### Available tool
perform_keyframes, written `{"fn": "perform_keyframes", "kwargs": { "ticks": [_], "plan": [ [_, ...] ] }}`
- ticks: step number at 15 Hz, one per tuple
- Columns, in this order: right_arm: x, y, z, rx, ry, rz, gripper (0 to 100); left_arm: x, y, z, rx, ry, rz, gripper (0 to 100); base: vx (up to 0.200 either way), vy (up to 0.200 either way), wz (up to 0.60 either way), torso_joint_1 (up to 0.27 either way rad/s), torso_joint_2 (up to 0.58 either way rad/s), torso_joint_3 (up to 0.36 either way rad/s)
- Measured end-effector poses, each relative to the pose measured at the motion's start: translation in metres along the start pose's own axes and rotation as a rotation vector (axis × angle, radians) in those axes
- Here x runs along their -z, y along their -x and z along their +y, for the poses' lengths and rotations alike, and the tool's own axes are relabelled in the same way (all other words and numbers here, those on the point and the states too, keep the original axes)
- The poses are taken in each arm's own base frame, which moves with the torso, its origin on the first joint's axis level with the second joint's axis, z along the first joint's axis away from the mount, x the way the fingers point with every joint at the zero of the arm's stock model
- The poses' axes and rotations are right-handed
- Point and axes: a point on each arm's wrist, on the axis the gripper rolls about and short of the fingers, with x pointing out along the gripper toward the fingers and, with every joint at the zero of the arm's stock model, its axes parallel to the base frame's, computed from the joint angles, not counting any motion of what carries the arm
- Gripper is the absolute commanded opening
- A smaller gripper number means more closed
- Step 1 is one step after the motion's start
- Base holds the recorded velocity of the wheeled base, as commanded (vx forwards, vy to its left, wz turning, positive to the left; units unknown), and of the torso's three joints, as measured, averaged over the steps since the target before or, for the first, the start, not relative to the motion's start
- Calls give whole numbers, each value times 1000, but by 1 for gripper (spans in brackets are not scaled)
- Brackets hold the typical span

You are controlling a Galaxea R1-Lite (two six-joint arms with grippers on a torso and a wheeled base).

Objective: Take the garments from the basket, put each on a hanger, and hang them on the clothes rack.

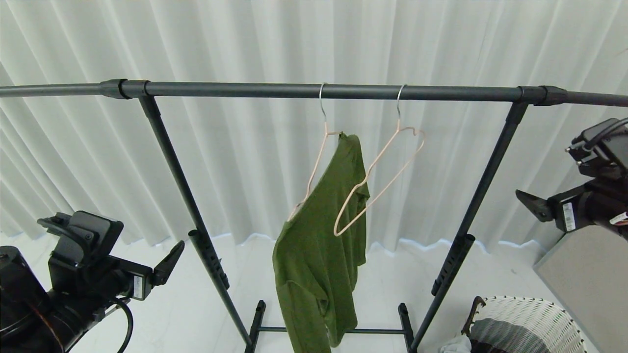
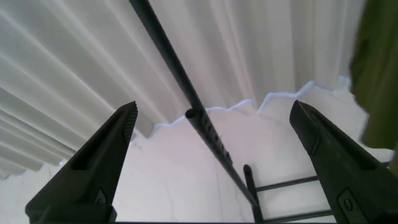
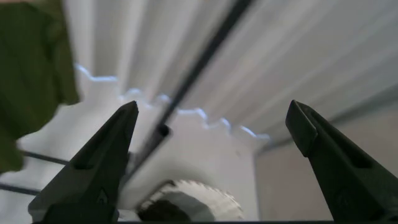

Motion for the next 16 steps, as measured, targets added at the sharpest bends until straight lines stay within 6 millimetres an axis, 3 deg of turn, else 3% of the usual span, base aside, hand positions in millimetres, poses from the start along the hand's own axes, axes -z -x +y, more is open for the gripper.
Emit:
{"fn": "perform_keyframes", "kwargs": {
  "ticks": [3,8,16],
  "plan": [
    [14,3,-14,72,1,42,100,2,1,0,-9,0,13,100,-200,-67,0,7,4,2],
    [21,4,-23,118,-3,70,100,2,1,0,-8,-3,17,100,-200,-120,0,-5,0,2],
    [26,1,-22,115,-3,92,100,4,3,-2,2,-4,23,100,0,0,0,0,0,0]
  ]
}}
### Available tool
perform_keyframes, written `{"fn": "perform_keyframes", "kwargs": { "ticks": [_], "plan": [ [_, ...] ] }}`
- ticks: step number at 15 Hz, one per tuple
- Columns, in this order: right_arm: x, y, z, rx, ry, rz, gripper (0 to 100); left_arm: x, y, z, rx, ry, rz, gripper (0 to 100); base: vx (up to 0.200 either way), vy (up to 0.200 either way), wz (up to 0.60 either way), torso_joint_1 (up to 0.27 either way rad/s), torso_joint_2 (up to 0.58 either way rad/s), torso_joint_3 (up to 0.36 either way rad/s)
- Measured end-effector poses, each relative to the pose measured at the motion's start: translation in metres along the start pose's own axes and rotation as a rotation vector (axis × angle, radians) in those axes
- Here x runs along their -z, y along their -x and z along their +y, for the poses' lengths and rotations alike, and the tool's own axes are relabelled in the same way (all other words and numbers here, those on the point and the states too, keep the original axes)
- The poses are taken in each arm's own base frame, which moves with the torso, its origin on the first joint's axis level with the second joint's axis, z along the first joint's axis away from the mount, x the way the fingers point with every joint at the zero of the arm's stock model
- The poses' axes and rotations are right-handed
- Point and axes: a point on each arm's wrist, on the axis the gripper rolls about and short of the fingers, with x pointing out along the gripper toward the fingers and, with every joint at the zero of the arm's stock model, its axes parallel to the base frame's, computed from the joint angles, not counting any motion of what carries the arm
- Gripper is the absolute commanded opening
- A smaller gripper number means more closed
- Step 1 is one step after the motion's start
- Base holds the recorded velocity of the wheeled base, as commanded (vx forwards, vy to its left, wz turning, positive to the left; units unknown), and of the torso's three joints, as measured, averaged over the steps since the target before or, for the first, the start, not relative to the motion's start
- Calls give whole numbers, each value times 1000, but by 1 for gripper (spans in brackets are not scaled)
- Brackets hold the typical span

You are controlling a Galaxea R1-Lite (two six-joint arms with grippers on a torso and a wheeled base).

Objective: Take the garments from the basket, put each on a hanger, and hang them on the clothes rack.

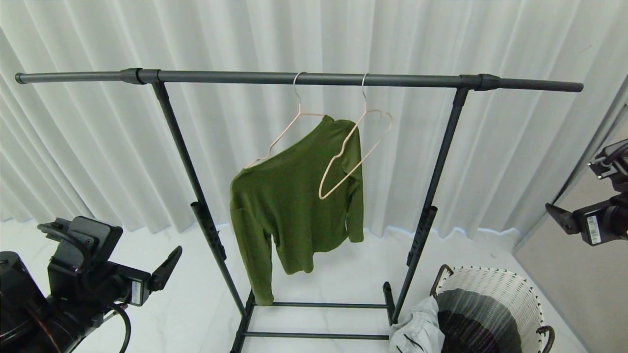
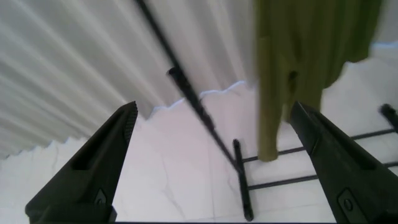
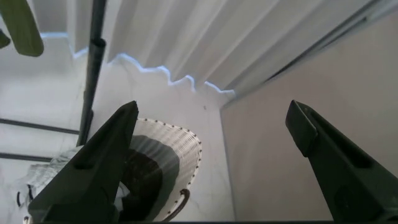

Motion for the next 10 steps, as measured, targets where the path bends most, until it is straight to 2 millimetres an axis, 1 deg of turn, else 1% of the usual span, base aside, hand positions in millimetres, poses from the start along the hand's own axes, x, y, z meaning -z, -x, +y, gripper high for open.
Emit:
{"fn": "perform_keyframes", "kwargs": {
  "ticks": [10],
  "plan": [
    [1,-1,-1,7,2,8,100,-2,0,0,0,1,-13,100,0,0,0,0,0,0]
  ]
}}
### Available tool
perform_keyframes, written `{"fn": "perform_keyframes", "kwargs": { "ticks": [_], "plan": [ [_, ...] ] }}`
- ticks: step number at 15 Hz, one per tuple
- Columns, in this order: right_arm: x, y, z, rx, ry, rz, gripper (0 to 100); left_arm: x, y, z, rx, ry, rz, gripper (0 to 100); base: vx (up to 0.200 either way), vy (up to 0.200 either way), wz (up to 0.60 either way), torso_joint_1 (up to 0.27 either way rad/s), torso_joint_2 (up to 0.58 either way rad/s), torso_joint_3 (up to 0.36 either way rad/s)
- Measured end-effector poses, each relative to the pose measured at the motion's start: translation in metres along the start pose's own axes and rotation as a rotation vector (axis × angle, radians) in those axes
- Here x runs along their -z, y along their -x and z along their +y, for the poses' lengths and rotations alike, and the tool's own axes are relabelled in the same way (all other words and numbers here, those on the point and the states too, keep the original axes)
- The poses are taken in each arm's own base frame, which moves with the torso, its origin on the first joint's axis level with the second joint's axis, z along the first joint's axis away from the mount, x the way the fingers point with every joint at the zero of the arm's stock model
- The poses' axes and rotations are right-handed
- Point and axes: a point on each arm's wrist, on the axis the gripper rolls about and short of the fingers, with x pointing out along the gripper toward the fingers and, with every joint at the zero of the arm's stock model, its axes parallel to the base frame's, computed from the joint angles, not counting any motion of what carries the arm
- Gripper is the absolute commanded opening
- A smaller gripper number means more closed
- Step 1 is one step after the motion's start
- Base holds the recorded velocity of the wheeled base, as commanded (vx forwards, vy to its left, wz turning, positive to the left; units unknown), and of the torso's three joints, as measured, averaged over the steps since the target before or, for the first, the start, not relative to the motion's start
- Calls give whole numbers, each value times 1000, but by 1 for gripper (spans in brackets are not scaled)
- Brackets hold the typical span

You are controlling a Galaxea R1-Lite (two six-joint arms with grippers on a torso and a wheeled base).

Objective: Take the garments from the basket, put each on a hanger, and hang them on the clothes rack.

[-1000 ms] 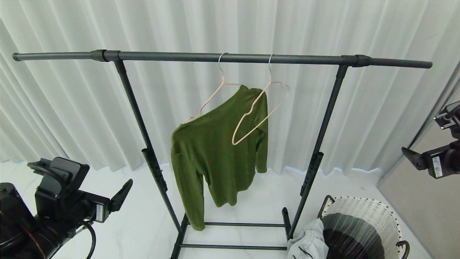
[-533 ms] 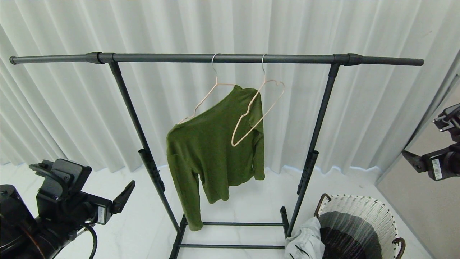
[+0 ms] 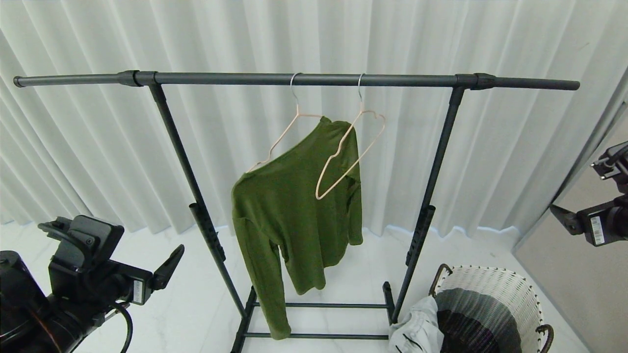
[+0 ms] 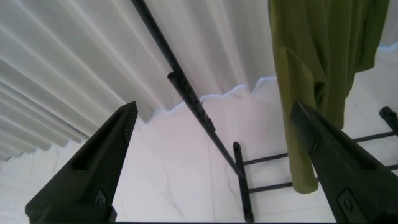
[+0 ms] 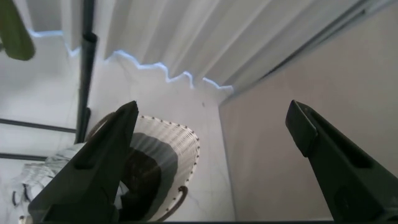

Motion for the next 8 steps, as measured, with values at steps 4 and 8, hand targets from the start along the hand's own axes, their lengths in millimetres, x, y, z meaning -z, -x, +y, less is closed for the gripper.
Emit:
{"fn": "perform_keyframes", "kwargs": {
  "ticks": [4,8],
  "plan": [
    [4,0,-2,10,18,16,100,-1,-1,-1,10,49,-8,100,0,0,0,-50,115,67],
    [19,2,-3,23,41,64,100,-1,4,-14,49,68,4,100,0,0,0,-193,466,267]
  ]
}}
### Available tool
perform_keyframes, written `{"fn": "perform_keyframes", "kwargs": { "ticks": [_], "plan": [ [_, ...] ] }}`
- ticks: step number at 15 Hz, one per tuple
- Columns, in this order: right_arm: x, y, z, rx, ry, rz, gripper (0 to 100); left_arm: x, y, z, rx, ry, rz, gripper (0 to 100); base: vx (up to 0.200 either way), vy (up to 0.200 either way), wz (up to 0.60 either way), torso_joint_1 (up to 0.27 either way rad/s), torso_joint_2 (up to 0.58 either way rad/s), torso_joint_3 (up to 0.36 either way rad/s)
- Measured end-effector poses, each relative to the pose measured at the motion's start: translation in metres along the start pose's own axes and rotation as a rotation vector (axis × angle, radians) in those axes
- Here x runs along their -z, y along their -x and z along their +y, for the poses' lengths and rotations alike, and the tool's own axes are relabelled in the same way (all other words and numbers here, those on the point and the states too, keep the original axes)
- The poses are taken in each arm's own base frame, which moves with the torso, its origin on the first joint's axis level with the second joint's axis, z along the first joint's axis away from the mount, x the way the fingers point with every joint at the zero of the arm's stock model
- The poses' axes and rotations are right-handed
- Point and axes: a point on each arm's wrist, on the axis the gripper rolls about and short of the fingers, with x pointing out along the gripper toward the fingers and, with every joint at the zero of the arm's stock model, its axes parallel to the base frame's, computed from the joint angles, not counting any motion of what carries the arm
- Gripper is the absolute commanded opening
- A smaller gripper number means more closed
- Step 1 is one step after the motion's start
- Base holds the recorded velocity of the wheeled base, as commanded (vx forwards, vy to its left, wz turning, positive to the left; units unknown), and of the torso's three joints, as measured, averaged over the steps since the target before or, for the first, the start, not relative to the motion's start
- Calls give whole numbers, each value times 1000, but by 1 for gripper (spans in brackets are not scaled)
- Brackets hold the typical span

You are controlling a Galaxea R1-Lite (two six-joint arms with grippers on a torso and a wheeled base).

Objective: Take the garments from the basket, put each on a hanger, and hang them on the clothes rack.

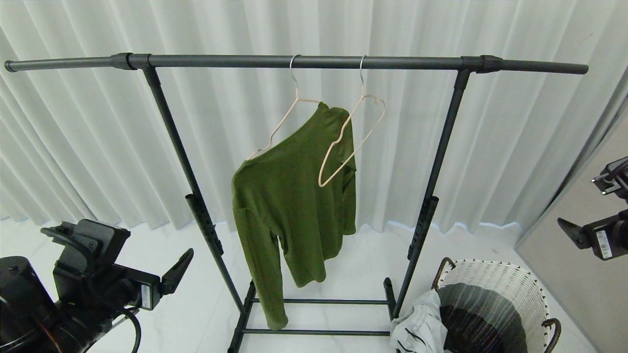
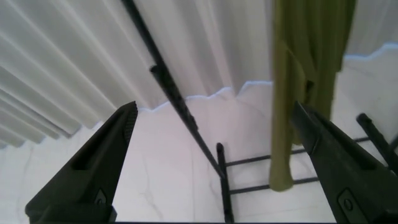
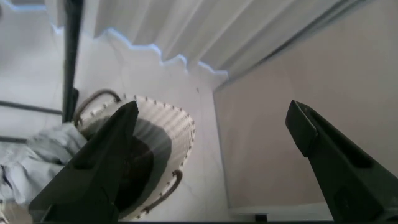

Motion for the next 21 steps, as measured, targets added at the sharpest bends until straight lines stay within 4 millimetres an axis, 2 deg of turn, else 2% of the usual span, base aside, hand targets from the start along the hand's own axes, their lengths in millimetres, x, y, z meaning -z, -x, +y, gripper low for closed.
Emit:
{"fn": "perform_keyframes", "kwargs": {
  "ticks": [3,7,13,18,21],
  "plan": [
    [15,7,4,-12,22,35,100,2,1,-10,10,-11,24,100,0,0,0,-193,492,292],
    [36,20,9,-32,54,77,100,2,0,-13,14,-15,34,100,0,0,0,-171,481,296],
    [54,30,10,-19,58,117,100,1,1,-16,30,-20,26,100,0,0,0,-149,466,317],
    [56,32,9,-19,64,114,100,1,2,-16,29,-25,24,100,0,0,0,-89,443,348],
    [54,37,17,-146,96,49,100,0,2,-17,34,-18,20,100,0,0,0,-33,204,170]
  ]
}}
